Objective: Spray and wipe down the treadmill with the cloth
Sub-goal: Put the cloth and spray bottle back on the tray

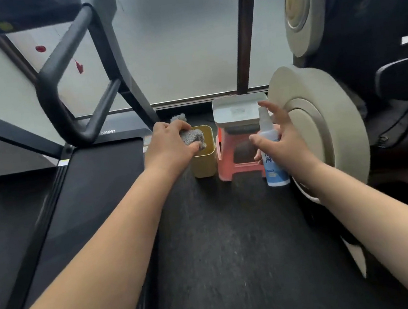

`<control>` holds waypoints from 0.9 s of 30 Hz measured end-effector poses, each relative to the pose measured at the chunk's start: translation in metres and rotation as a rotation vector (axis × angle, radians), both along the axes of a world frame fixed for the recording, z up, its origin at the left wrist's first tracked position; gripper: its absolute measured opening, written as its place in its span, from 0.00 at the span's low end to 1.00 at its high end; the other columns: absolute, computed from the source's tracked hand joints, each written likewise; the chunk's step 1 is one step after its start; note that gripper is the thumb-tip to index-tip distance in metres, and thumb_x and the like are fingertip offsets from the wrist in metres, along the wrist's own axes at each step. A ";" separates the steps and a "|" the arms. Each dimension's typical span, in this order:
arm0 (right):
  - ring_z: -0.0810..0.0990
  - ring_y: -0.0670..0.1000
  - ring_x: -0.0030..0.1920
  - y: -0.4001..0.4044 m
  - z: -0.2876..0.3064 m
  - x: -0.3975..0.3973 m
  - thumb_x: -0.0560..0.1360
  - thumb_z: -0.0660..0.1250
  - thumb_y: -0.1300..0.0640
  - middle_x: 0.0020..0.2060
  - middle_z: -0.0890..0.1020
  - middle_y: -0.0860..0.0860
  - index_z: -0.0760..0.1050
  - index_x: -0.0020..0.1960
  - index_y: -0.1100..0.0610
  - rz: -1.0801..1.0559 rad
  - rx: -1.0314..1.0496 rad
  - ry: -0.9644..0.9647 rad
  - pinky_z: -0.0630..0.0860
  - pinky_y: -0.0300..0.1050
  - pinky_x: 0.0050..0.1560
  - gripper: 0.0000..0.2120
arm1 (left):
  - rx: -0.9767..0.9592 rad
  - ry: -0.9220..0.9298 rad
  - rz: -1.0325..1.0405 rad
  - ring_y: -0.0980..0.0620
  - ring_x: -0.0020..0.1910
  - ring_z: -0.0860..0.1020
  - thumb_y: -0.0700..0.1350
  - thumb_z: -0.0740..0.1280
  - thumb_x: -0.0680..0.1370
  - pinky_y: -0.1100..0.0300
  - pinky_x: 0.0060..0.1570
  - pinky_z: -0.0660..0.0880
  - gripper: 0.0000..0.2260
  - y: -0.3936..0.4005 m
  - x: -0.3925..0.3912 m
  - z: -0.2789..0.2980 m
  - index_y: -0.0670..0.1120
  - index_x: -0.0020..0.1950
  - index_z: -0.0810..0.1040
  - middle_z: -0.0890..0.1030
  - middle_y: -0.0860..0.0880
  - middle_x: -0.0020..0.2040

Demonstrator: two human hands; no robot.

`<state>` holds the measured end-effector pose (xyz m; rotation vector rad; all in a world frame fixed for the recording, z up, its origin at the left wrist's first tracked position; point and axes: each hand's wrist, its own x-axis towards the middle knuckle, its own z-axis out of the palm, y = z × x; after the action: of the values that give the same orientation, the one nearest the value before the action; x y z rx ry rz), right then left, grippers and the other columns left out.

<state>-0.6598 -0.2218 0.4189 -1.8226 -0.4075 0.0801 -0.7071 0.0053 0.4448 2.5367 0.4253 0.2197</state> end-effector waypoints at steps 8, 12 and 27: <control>0.80 0.50 0.30 -0.034 -0.006 0.083 0.78 0.67 0.65 0.49 0.78 0.58 0.61 0.74 0.48 -0.115 0.023 0.016 0.81 0.37 0.35 0.30 | -0.011 0.038 -0.013 0.49 0.58 0.73 0.55 0.72 0.71 0.60 0.56 0.67 0.22 -0.014 0.092 -0.012 0.53 0.63 0.74 0.68 0.47 0.61; 0.81 0.48 0.30 -0.030 -0.013 0.137 0.78 0.68 0.64 0.62 0.75 0.61 0.61 0.69 0.39 -0.144 0.001 0.000 0.80 0.35 0.34 0.29 | -0.009 0.050 -0.038 0.48 0.56 0.74 0.54 0.72 0.72 0.60 0.54 0.67 0.21 -0.006 0.158 -0.022 0.54 0.63 0.74 0.68 0.47 0.61; 0.82 0.46 0.37 0.008 -0.036 0.358 0.79 0.63 0.70 0.60 0.71 0.59 0.60 0.68 0.33 -0.084 0.105 0.119 0.80 0.37 0.42 0.34 | -0.043 0.083 -0.083 0.53 0.49 0.71 0.56 0.72 0.71 0.54 0.54 0.75 0.21 0.023 0.385 -0.037 0.54 0.63 0.74 0.66 0.52 0.57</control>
<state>-0.3021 -0.2139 0.3829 -1.7194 -0.2466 0.1062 -0.3219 0.0280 0.4082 2.5218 0.3521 0.0737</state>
